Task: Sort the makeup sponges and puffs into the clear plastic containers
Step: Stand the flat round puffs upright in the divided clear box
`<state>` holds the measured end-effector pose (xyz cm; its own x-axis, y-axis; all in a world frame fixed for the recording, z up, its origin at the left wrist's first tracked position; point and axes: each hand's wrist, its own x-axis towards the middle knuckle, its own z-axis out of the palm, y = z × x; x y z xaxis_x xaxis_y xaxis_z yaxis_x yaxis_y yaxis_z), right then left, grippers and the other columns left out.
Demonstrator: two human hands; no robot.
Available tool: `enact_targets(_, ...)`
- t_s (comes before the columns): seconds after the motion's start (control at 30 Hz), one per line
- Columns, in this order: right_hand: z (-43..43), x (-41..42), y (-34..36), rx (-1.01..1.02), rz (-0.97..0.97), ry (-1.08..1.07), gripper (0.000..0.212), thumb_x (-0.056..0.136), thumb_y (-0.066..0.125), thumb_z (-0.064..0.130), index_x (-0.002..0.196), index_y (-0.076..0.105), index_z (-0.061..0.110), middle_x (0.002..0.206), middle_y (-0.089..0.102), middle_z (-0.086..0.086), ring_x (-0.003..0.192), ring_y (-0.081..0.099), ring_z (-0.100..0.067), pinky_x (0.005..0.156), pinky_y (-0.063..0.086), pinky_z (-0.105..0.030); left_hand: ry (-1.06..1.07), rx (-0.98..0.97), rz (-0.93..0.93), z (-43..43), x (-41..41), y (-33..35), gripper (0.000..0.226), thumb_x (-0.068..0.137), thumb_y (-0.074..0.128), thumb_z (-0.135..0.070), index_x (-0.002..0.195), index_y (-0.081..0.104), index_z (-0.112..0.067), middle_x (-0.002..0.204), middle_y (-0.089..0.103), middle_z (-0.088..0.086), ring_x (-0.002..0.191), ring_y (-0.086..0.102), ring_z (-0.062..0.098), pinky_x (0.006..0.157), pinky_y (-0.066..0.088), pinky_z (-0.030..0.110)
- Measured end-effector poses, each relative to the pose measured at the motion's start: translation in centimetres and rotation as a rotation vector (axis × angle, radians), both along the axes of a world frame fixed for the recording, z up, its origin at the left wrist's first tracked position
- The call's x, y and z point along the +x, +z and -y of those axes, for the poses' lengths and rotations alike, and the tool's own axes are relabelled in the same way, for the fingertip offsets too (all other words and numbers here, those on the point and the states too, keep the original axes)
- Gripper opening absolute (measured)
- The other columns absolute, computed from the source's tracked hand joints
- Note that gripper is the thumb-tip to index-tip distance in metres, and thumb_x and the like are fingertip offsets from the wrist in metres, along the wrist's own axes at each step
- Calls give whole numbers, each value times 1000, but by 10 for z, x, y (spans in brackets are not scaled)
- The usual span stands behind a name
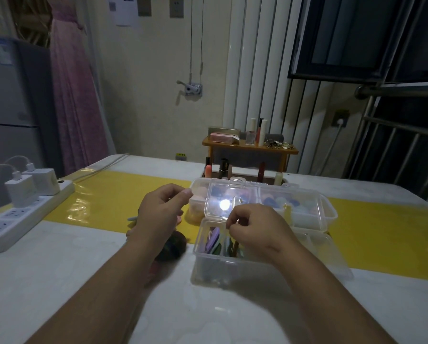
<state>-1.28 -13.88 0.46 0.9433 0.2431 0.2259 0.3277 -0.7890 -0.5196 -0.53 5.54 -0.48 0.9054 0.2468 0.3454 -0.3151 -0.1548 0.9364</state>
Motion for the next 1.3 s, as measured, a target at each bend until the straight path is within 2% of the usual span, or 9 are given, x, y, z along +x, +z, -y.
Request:
enact_targets(0.2,0,1,-1,28,5,6,17,84,56,21,85,71,29,83,66,11,82,61,-10,79,59,-40,19,-9,6,-5,4,-1,18,92,63,-13,76,72,-16,65,63,-7,62,53,11,60,41,27)
enact_targets(0.37,0,1,-1,71,30,-7,21,87,54,17,90,74,25,85,67,10,83,61,-10,81,58,-40,178,97,-57,-17,16,-9,25,85,60,-5,79,72,-27,83,69,-5,84,63,21,72,46,31)
enact_targets(0.47,0,0,-1,95,45,-14,21,88,54,16,91,73,25,85,68,10,82,61,-10,80,58,-39,280,354,-148,-23,17,-12,30,79,57,-6,88,71,-32,94,70,-4,92,62,26,70,44,31)
enact_targets(0.57,0,-1,-1,104,46,-11,21,88,55,16,90,73,25,85,67,10,81,61,-9,79,58,-38,369,785,-251,-24,17,-12,35,81,58,-15,106,71,-36,112,67,-2,110,53,28,87,42,36)
enact_targets(0.63,0,-1,-1,108,46,-9,20,89,55,16,91,73,25,85,67,10,81,61,-9,79,58,-37,396,1010,-297,-23,16,-13,36,86,56,-23,116,68,-40,119,62,-1,115,50,29,89,39,37)
enact_targets(0.8,0,-2,0,112,52,-3,19,89,55,16,91,72,25,84,67,9,80,60,-9,77,57,-34,397,1261,-338,-23,16,-18,32,94,49,-31,123,63,-39,118,55,0,113,46,27,84,34,36)
enact_targets(0.93,0,-3,0,117,48,-1,19,89,55,16,90,71,26,84,66,10,80,60,-9,76,56,-33,430,1262,-285,-22,15,-17,29,94,51,-34,119,65,-39,114,59,-2,111,49,26,82,33,35)
enact_targets(1.13,0,-4,1,119,45,4,20,90,54,15,92,72,24,86,66,8,82,60,-9,76,55,-31,409,1104,-204,-19,12,-11,25,91,52,-23,105,70,-32,105,68,-2,104,56,26,82,37,34)
enact_targets(1.3,0,-3,1,124,47,3,19,90,55,15,92,72,23,86,66,9,82,59,-9,76,56,-32,299,956,-185,-21,15,-17,19,87,58,-17,100,71,-21,99,66,4,93,56,25,73,45,33)
